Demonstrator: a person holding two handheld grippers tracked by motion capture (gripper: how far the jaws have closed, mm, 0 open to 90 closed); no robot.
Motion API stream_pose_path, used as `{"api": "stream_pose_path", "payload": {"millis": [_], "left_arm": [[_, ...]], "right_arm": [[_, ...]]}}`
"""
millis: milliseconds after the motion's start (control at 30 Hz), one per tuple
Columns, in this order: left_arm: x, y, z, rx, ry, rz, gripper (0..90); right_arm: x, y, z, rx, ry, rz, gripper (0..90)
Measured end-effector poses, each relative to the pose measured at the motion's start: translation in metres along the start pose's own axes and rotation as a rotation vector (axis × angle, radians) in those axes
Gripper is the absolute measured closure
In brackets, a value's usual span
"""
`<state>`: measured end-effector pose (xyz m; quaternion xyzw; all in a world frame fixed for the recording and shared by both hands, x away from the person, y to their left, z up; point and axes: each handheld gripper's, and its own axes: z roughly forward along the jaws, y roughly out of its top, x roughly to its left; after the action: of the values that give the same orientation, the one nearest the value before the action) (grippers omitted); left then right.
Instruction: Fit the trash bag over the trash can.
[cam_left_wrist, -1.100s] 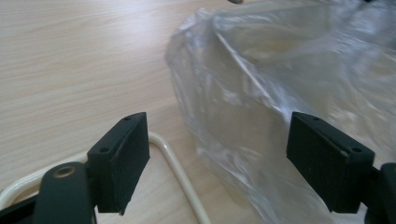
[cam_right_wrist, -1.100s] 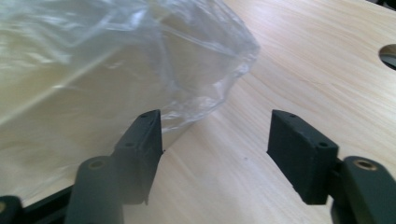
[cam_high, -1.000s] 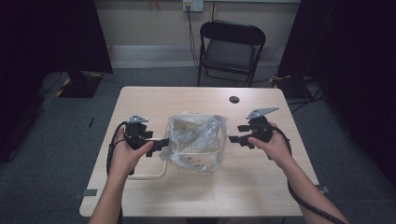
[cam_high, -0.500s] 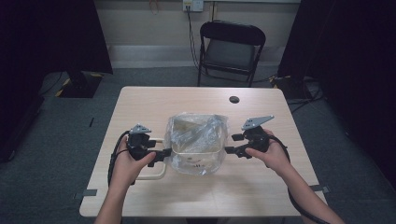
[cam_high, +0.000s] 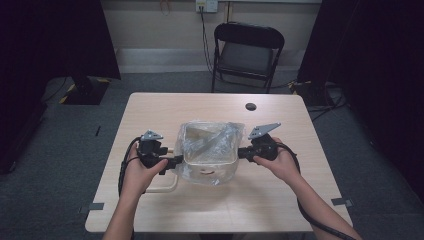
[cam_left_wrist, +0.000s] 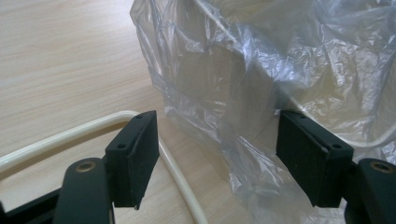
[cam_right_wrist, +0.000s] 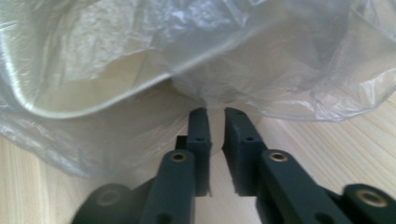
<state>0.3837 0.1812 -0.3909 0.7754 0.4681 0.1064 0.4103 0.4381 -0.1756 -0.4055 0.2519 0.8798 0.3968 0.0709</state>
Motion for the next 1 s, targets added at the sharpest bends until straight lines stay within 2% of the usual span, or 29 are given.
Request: {"api": "stream_pose_path", "payload": {"millis": [100, 133, 300, 467, 600, 733, 800, 867, 933, 967, 1000], "left_arm": [[0.001, -0.004, 0.001, -0.014, -0.007, -0.02, 27.5], [0.001, -0.006, 0.0, -0.012, -0.007, -0.01, 26.8], [-0.002, -0.014, -0.005, -0.026, -0.018, -0.021, 26.5], [-0.006, -0.018, -0.006, -0.019, -0.025, -0.019, 26.2], [-0.006, -0.022, -0.003, -0.011, -0.031, -0.019, 25.8], [-0.006, -0.022, -0.002, -0.002, -0.031, -0.018, 25.7], [-0.007, -0.021, -0.005, -0.001, -0.031, -0.015, 25.7], [-0.008, -0.019, -0.007, -0.004, -0.026, -0.01, 25.7], [-0.009, -0.018, -0.01, -0.007, -0.027, -0.009, 25.7], [-0.01, -0.018, -0.011, -0.009, -0.026, -0.012, 25.7], [-0.01, -0.017, -0.013, -0.008, -0.023, -0.004, 25.6]], "right_arm": [[-0.003, -0.003, 0.001, -0.015, 0.031, 0.013, 89.6], [-0.003, -0.004, 0.001, -0.013, 0.045, 0.018, 90.0], [0.005, -0.012, -0.003, 0.013, 0.081, -0.003, 90.0], [0.012, -0.02, -0.007, 0.04, 0.096, -0.01, 90.0], [0.012, -0.026, -0.002, 0.06, 0.097, -0.004, 90.0], [0.009, -0.027, -0.002, 0.05, 0.104, 0.011, 90.0], [0.008, -0.025, -0.006, 0.034, 0.088, 0.01, 78.7], [0.01, -0.023, -0.011, 0.053, 0.085, -0.015, 68.8], [0.012, -0.021, -0.016, 0.057, 0.058, -0.036, 53.3], [0.013, -0.02, -0.02, 0.051, 0.049, -0.041, 52.8], [0.014, -0.019, -0.023, 0.051, 0.054, -0.044, 48.6]]}}
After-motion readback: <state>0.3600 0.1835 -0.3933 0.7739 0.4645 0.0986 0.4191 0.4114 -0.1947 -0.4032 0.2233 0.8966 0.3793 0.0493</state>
